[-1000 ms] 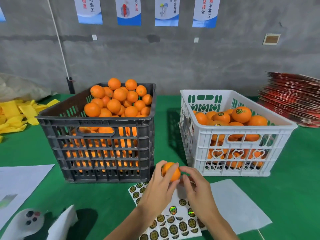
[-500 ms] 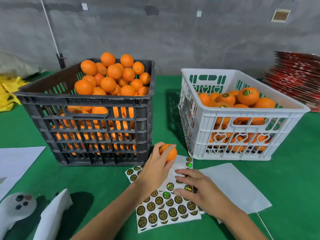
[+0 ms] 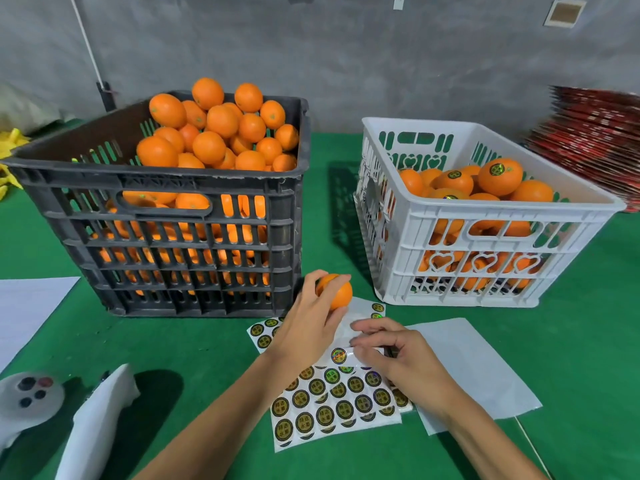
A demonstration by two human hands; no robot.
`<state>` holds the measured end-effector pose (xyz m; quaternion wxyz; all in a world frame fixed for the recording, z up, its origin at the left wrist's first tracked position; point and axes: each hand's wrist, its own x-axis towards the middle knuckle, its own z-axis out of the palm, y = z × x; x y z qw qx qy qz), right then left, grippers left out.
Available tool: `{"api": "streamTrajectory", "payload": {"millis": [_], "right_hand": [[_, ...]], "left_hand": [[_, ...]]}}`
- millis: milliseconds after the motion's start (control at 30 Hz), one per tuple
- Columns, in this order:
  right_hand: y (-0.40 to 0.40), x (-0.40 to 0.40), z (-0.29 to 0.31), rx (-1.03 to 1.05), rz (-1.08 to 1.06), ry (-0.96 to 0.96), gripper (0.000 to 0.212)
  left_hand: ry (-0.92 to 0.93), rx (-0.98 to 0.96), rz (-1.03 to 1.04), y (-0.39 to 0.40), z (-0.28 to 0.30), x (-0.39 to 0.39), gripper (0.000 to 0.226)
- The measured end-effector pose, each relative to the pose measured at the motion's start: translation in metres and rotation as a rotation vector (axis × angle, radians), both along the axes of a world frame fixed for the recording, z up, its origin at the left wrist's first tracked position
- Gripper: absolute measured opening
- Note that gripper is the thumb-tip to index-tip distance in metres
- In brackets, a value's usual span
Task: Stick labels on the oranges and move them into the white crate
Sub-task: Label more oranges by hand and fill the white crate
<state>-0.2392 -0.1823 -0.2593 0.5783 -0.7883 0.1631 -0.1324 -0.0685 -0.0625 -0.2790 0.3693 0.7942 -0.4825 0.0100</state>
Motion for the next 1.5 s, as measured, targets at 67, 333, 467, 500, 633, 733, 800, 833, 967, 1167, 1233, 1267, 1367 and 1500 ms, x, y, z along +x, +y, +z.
{"api": "streamTrajectory", "payload": {"millis": [67,333,467,500,633,733,800,833,967,1167,1233,1267,1367,1500], "right_hand": [[0.0,0.0,0.001,0.016,-0.011,0.001,0.01],[0.016,-0.002,-0.006,-0.534,0.012,-0.003,0.032],[0.023,0.003,-0.003,-0.612,-0.003,-0.03,0.033],[0.023,0.002,-0.003,-0.597,-0.002,-0.036,0.03],[0.025,0.004,-0.003,-0.542,0.008,-0.047,0.022],[0.028,0.009,-0.002,-0.472,-0.004,-0.006,0.016],[0.027,0.011,-0.002,-0.426,-0.022,0.009,0.013],[0.027,0.011,-0.002,-0.414,-0.033,0.008,0.014],[0.024,0.01,-0.005,-0.545,-0.024,0.022,0.024],[0.015,0.005,-0.011,-0.555,0.056,0.039,0.042],[0.015,0.007,-0.011,-0.561,0.052,0.043,0.04],[0.015,0.008,-0.011,-0.555,0.044,0.037,0.037],[0.014,0.011,-0.01,-0.542,0.025,0.0,0.03],[0.017,0.012,-0.008,-0.52,0.019,-0.017,0.024]], "left_hand": [[-0.003,0.001,0.002,0.001,0.0,-0.001,0.052],[0.003,0.001,0.005,0.002,0.0,-0.001,0.052],[0.01,0.005,0.008,0.003,0.001,-0.001,0.051],[0.008,0.006,0.008,0.004,0.001,-0.002,0.051],[0.018,0.018,0.005,0.003,0.002,-0.002,0.051],[0.019,0.023,0.018,0.003,0.002,-0.002,0.052],[0.02,0.029,0.024,0.003,0.002,-0.002,0.052],[0.023,0.03,0.023,0.003,0.001,-0.002,0.052],[0.038,0.024,0.021,0.004,0.003,-0.001,0.052],[0.062,0.016,0.024,0.003,0.002,0.0,0.052],[0.077,0.011,0.029,0.003,0.001,0.0,0.053],[0.088,0.005,0.029,0.004,0.001,0.0,0.053],[0.095,-0.015,0.015,0.004,0.002,0.001,0.052],[0.133,-0.044,0.036,0.004,0.004,0.0,0.051]]}}
